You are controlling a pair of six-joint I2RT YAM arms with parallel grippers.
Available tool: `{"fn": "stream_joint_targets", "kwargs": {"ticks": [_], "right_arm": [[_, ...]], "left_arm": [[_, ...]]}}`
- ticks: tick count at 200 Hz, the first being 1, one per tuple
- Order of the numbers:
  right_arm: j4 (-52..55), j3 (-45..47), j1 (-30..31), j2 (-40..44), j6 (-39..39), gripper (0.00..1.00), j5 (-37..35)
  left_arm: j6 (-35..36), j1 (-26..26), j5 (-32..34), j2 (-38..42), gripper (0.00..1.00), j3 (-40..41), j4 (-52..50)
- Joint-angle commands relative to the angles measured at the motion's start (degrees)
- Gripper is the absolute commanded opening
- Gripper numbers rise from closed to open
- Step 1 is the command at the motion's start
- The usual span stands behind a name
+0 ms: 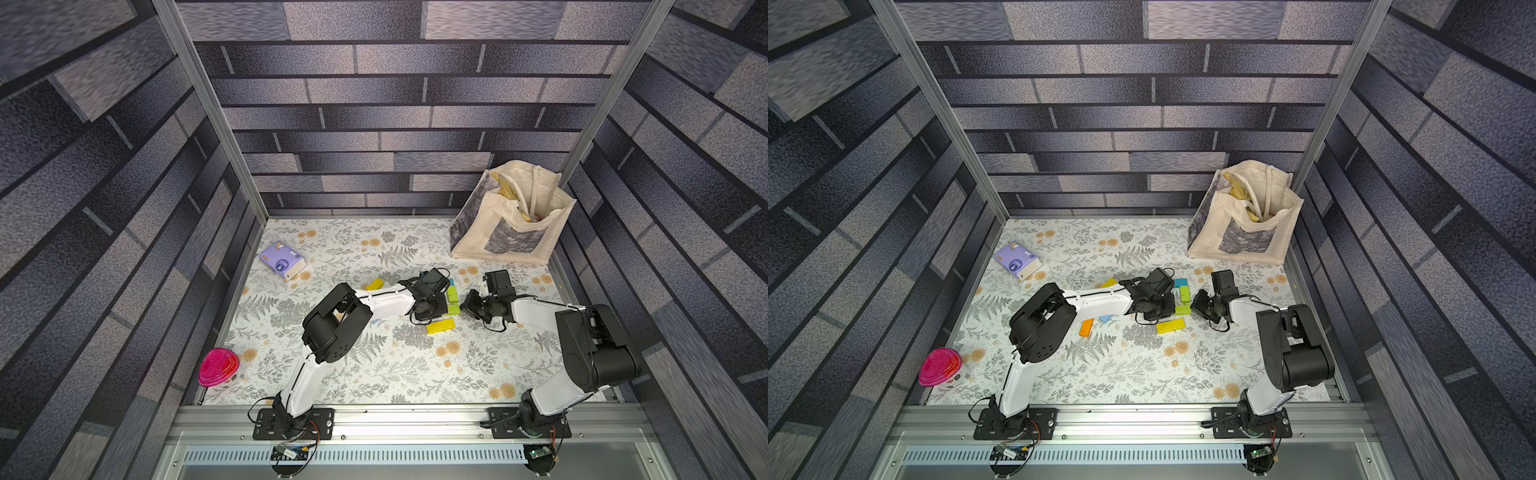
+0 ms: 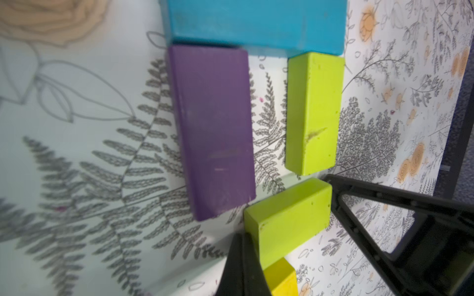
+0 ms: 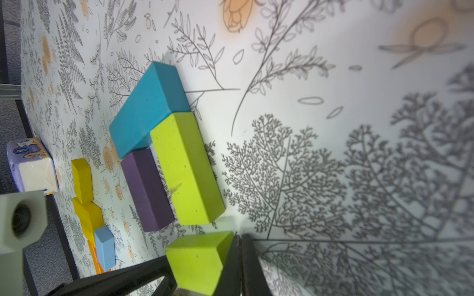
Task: Assemble the letter p with building blocks
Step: Assemble the building block at the center of the board.
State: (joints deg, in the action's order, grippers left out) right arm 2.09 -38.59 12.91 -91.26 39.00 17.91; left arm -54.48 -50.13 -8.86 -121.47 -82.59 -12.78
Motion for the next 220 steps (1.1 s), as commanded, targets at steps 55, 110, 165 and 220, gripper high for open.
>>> {"fn": "stream_joint_targets", "kwargs": {"ticks": [55,110,165,220], "right_arm": [[13.56,5.08,0.81,3.55,0.99,0.12,-2.81],[8.19,8.07,1.16,3.32,4.69,0.10,0.57],[5.35,8.74,1.33,1.09,5.67,0.09,0.47],[4.54,9.03,1.33,-0.16,5.63,0.09,-0.46]], "left_arm": [[0.65,0.38,0.80,3.30,0.00,3.30,1.35],[0.69,0.73,-0.98,2.38,0.00,3.30,2.50],[0.77,0.98,-1.72,1.46,0.00,2.53,2.34],[0.61,1.24,-2.49,0.01,0.00,1.11,2.08]]}}
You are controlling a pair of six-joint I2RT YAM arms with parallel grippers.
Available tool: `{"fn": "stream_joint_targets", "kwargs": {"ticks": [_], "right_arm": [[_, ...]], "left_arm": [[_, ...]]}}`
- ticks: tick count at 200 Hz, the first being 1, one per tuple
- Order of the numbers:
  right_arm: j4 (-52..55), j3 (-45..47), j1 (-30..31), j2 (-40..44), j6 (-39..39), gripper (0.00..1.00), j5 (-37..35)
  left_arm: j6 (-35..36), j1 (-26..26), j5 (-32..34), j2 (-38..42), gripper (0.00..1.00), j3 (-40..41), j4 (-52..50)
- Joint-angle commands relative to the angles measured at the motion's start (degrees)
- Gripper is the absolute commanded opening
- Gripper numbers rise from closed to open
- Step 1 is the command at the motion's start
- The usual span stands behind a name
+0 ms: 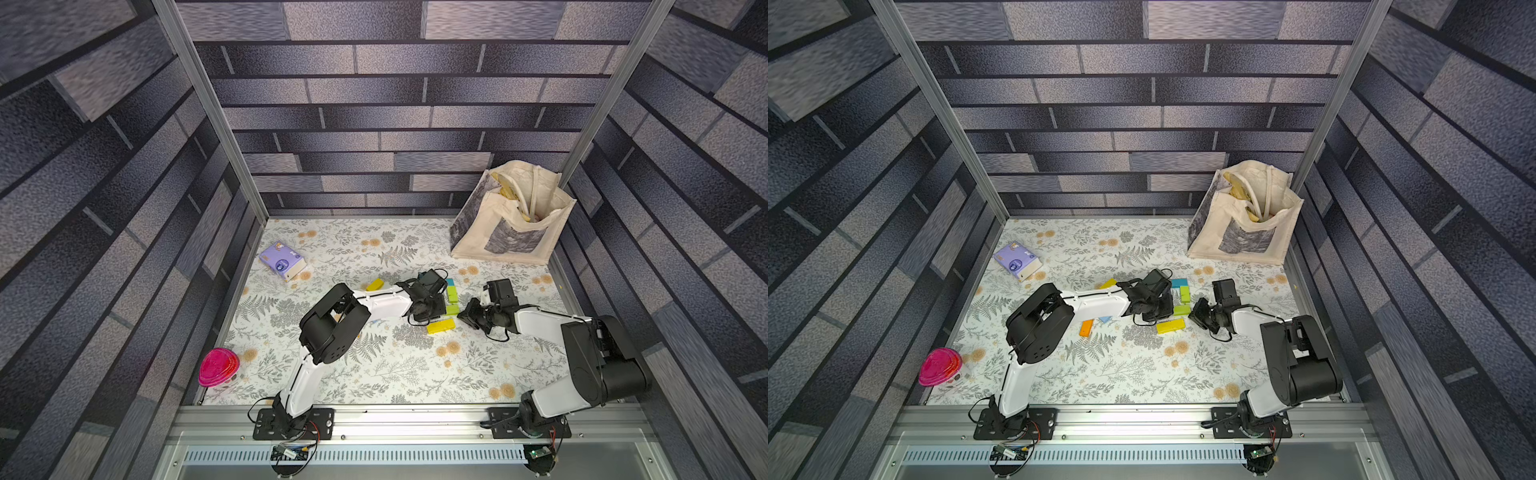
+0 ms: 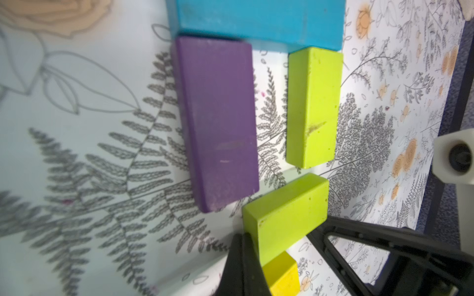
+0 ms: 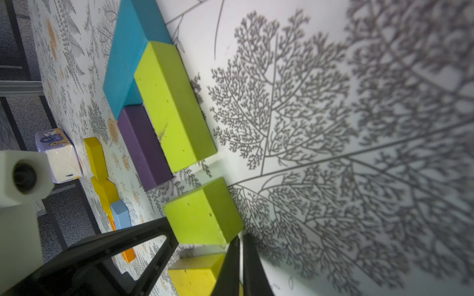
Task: Assemble the letter p with building blocks
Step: Assemble the building block at the center of the board.
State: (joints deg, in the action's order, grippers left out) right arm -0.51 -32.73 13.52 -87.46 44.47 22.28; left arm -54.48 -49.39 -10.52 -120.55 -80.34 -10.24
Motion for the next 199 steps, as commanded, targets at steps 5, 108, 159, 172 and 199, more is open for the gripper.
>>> {"fn": "stream_joint_targets", "kwargs": {"ticks": [5,108,159,172,199], "right_arm": [[7.06,3.12,0.72,-4.11,0.18,0.09,-4.89],[7.20,4.76,0.71,-2.63,1.29,0.09,-5.41],[5.29,6.29,0.75,-2.63,2.74,0.09,-4.16],[4.96,6.29,0.79,-2.78,2.98,0.08,-3.92],[3.24,6.36,1.02,-3.57,3.95,0.08,-3.13]], "left_arm": [[0.63,0.49,-0.77,-0.89,0.00,-1.14,-0.59],[0.70,1.72,-2.30,-2.15,0.00,-3.02,-0.06],[0.72,1.46,-2.04,-0.14,0.00,-0.91,0.17],[0.39,1.30,-2.43,0.72,0.00,0.27,0.53],[0.29,0.94,-2.57,1.29,0.00,0.79,0.07]]}}
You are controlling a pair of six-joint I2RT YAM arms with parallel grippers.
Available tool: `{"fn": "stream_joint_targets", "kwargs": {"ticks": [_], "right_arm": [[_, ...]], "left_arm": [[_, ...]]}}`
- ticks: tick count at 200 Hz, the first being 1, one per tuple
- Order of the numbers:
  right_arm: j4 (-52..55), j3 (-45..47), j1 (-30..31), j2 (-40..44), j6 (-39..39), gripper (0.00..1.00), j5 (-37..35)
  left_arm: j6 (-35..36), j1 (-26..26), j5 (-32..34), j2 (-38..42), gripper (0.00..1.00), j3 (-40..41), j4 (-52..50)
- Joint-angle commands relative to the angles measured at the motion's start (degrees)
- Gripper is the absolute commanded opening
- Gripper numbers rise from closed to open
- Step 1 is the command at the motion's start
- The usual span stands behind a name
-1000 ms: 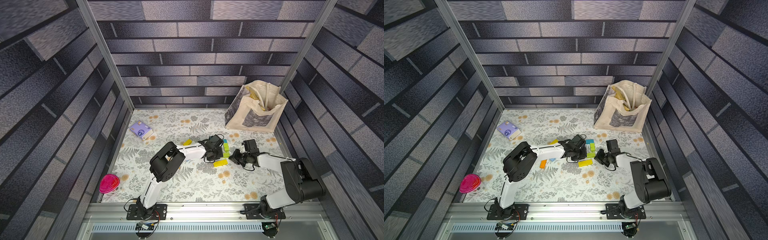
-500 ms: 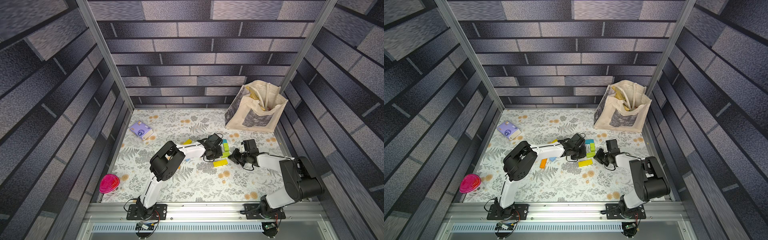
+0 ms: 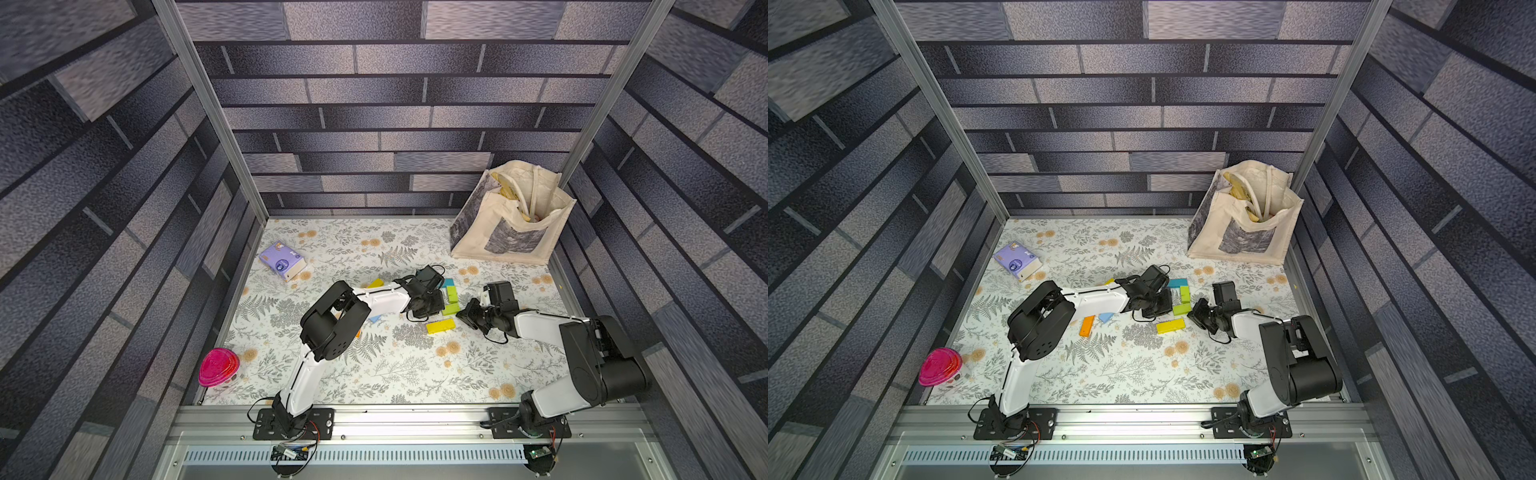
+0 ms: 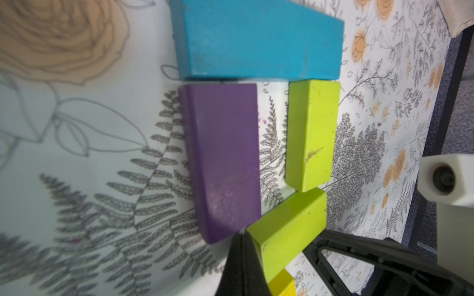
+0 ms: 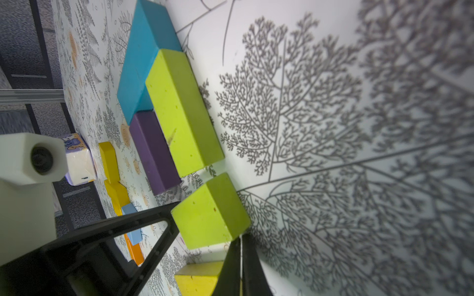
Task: Assemble the letter p with building blocks
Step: Assemble the building block at the center of the board.
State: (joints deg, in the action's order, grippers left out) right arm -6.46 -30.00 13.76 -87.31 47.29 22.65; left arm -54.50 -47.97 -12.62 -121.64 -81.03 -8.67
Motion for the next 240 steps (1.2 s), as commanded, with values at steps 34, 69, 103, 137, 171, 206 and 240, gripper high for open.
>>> {"fn": "stream_joint_targets", "kwargs": {"ticks": [34,69,103,137,171,206,240], "right_arm": [[7.14,4.23,1.49,-4.02,2.92,0.08,-3.11],[6.49,5.04,1.87,-3.42,3.72,0.07,-3.73],[6.09,5.56,2.37,-3.34,4.31,0.07,-3.79],[4.64,6.08,3.47,-4.09,5.43,0.07,-3.67],[3.61,6.71,4.41,-4.54,6.56,0.07,-4.02],[3.63,7.22,4.86,-4.01,7.15,0.07,-4.85],[3.25,6.90,5.18,-4.49,7.66,0.07,-5.19]], "left_arm": [[0.37,-0.38,-0.82,1.69,0.00,1.15,-1.53],[0.62,-0.20,-0.82,1.26,0.00,0.35,-1.68],[0.88,0.13,-1.07,0.73,0.00,-0.39,-1.61],[1.00,0.50,-1.00,0.62,0.00,-0.79,-1.62],[1.13,0.68,-0.92,1.01,0.00,-0.31,-1.23],[2.29,0.19,2.37,3.78,0.00,1.52,-2.68],[2.53,0.06,2.38,4.10,0.00,2.36,-3.02]]}}
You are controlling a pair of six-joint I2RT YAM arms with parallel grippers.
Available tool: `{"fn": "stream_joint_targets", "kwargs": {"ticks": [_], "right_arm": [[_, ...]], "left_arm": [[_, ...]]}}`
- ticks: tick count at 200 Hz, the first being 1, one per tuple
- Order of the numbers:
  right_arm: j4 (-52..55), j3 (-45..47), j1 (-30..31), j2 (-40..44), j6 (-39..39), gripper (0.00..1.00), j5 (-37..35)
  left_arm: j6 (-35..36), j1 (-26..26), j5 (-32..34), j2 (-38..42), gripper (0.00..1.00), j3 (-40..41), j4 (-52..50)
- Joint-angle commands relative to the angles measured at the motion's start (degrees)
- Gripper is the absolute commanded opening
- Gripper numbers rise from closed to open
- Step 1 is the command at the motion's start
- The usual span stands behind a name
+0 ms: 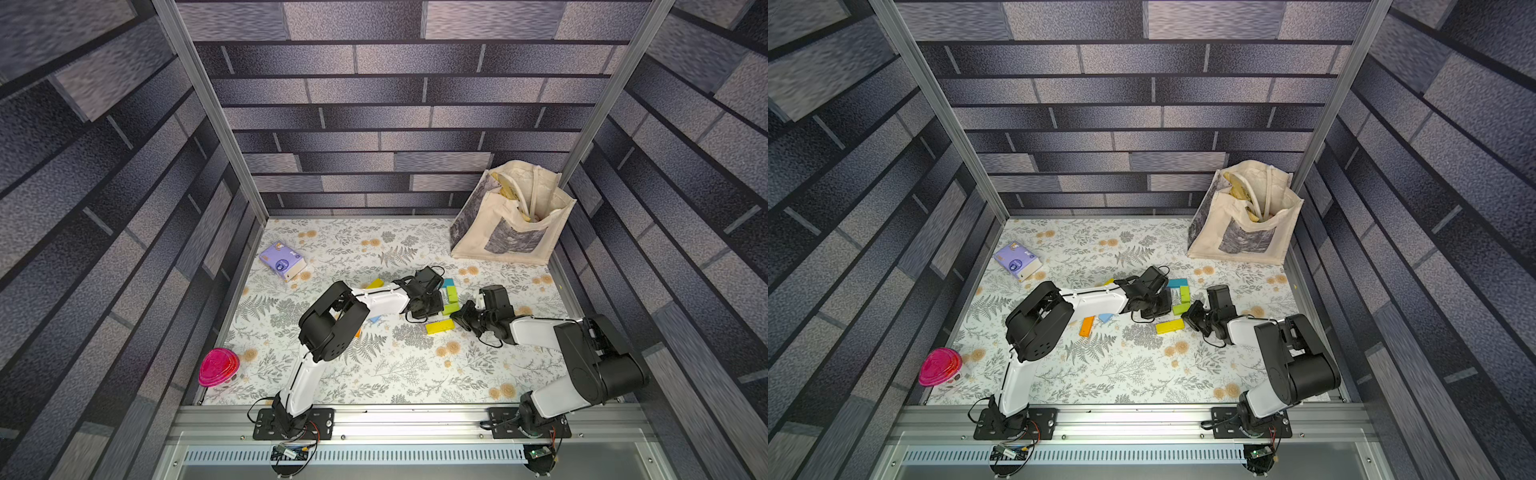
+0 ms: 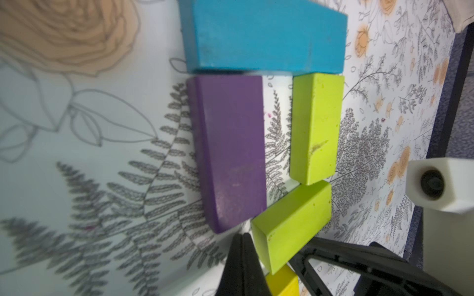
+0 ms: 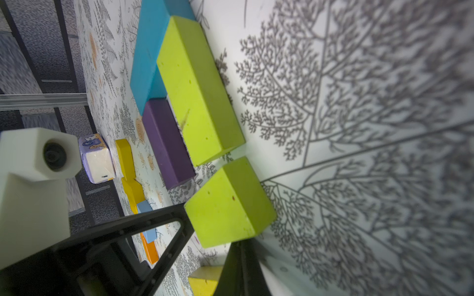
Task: Assemble the letter p with building blocks
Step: Assemble the building block at the center of the board.
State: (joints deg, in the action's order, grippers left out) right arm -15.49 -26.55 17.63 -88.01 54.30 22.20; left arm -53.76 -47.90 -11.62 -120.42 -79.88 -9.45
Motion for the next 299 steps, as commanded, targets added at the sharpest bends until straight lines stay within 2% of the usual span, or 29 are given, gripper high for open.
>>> {"fn": "stream_joint_targets", "kwargs": {"ticks": [1,148,245,299], "right_arm": [[12.26,3.39,1.33,-3.81,0.68,0.07,-4.76],[12.16,3.41,1.61,-4.95,0.36,0.07,-5.86],[20.78,2.93,1.35,0.37,-2.88,0.07,-9.40],[23.07,1.70,-1.64,0.69,-4.92,0.07,-9.97]], "left_arm": [[1.80,0.00,1.31,2.85,0.00,1.21,-2.19],[1.73,-0.05,-0.77,1.55,0.00,0.51,-1.44],[2.49,-0.29,-2.97,-0.30,0.00,-1.50,-1.27],[3.02,-0.26,-3.41,-0.87,0.00,-2.13,-1.96]]}}
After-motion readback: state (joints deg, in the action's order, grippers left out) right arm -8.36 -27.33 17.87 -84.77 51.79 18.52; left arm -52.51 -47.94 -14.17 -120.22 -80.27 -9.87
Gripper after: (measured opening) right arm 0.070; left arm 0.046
